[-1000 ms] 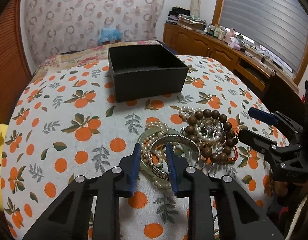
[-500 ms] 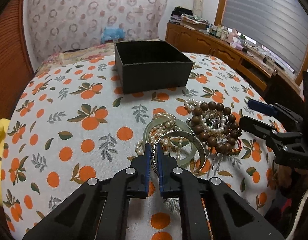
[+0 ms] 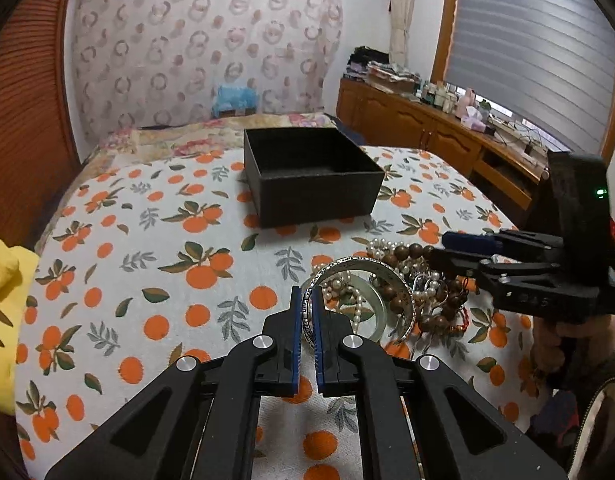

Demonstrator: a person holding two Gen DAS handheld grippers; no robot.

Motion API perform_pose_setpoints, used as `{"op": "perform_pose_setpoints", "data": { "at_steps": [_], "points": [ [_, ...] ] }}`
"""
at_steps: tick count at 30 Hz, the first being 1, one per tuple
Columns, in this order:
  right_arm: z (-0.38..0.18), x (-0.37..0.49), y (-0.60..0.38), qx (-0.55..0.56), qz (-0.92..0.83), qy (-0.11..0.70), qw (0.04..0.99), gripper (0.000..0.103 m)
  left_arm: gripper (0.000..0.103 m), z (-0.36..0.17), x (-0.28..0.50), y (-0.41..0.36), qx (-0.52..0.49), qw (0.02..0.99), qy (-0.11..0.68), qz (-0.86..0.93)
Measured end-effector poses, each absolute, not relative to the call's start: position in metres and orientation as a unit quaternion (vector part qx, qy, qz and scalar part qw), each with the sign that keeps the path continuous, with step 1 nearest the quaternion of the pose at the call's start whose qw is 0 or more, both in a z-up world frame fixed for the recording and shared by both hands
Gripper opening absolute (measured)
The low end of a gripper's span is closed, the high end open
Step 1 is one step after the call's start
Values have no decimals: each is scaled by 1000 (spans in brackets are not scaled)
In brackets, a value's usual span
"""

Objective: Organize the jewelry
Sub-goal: 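Carry the silver bangle and brown bead bracelet into the black box and release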

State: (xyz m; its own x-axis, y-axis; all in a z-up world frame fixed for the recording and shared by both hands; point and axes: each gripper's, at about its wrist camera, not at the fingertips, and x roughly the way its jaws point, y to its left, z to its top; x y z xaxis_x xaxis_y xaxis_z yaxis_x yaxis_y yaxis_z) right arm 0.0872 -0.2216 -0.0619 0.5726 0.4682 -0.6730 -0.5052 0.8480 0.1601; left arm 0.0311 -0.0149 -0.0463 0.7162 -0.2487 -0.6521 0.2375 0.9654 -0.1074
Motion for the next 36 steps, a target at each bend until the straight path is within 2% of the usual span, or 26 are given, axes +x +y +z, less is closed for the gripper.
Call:
{"op": "perform_pose_setpoints", "data": {
  "at_steps": [5, 8, 10, 11, 25, 36],
  "points": [
    [-68, 92, -215, -44, 273, 382, 882, 43, 4, -41, 28, -14, -8, 931, 342, -128],
    [-70, 93, -214, -51, 269, 385, 881, 32, 4, -39, 27, -12, -9, 932, 338, -126],
    [-70, 92, -213, -55, 271, 386, 880, 18, 4, -38, 29, -11, -12, 933, 337, -126],
    [-69, 91, -213, -56, 273, 385, 880, 16, 4, -38, 30, -11, -14, 933, 337, -125],
    [-3, 80, -204, -69, 317, 312, 893, 15, 4, -30, 49, -5, -11, 939, 323, -117],
    [38, 110, -197, -95, 298, 269, 911, 15, 4, -12, 90, -4, 4, 946, 305, -106]
  ]
}}
